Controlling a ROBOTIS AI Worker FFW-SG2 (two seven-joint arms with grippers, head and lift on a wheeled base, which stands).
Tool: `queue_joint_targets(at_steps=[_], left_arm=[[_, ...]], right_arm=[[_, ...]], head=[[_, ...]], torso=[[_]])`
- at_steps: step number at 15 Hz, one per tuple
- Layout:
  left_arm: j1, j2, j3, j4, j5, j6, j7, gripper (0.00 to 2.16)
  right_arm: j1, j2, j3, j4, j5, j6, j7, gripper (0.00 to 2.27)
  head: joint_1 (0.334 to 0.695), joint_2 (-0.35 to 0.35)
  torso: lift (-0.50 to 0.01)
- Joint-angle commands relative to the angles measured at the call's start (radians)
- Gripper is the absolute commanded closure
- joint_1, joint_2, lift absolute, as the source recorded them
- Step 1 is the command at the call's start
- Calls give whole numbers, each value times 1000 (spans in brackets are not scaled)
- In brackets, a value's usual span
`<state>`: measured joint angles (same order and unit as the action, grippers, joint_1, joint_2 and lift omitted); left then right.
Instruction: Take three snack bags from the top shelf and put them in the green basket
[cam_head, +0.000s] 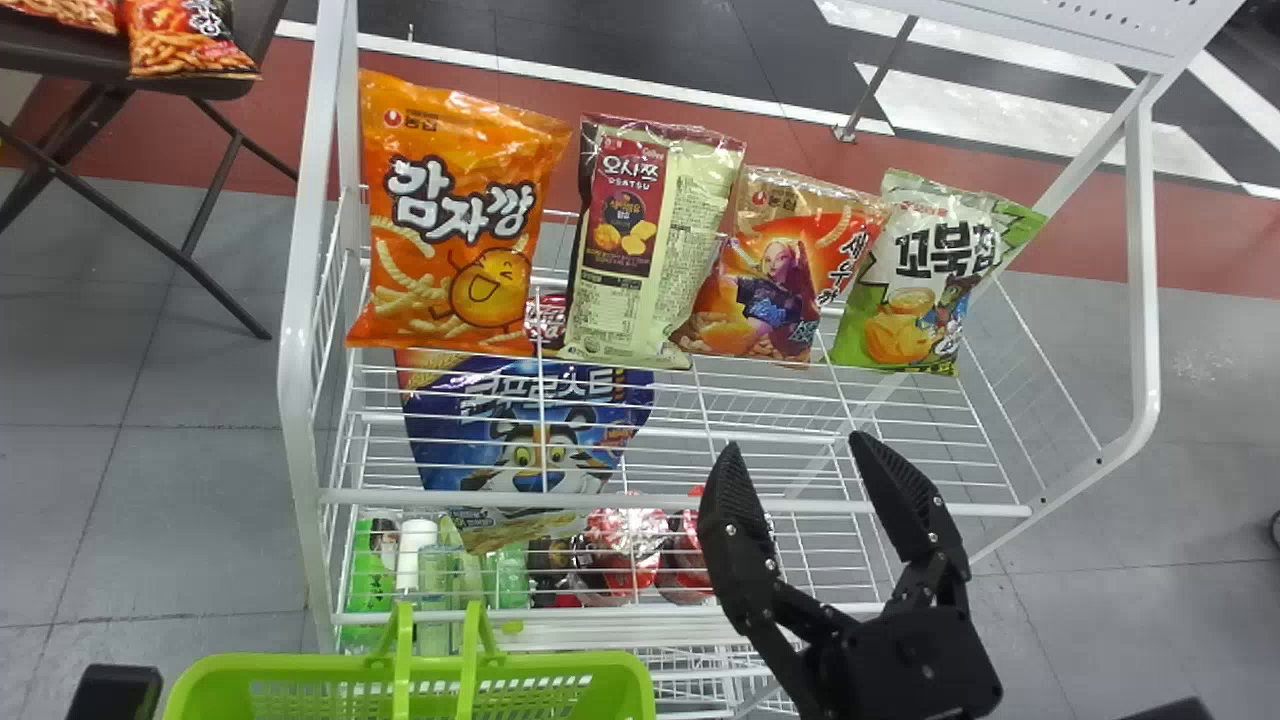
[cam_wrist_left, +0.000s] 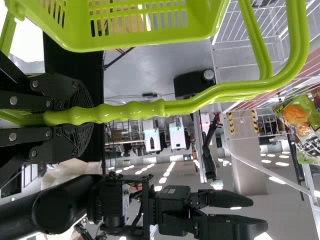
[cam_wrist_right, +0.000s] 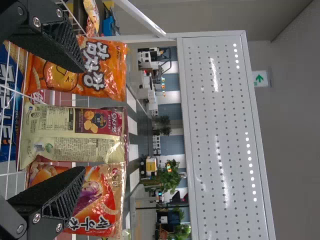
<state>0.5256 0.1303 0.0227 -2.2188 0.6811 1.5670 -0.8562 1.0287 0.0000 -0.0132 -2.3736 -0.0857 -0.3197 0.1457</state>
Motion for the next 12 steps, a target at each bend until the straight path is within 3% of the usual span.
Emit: queue_joint_targets(at_steps=[1,12], left_arm=[[2,-1,-4,2,-2,4,0,1544],[11,2,-17,1,-9,4,0,1544]], right_arm=[[-1,1,-5,1,-5,-6,0,130],[-13,1,-11,16,-3,-6,9,130]], head=[[695,-350],[695,-350]], torso=[[-28],[-28]])
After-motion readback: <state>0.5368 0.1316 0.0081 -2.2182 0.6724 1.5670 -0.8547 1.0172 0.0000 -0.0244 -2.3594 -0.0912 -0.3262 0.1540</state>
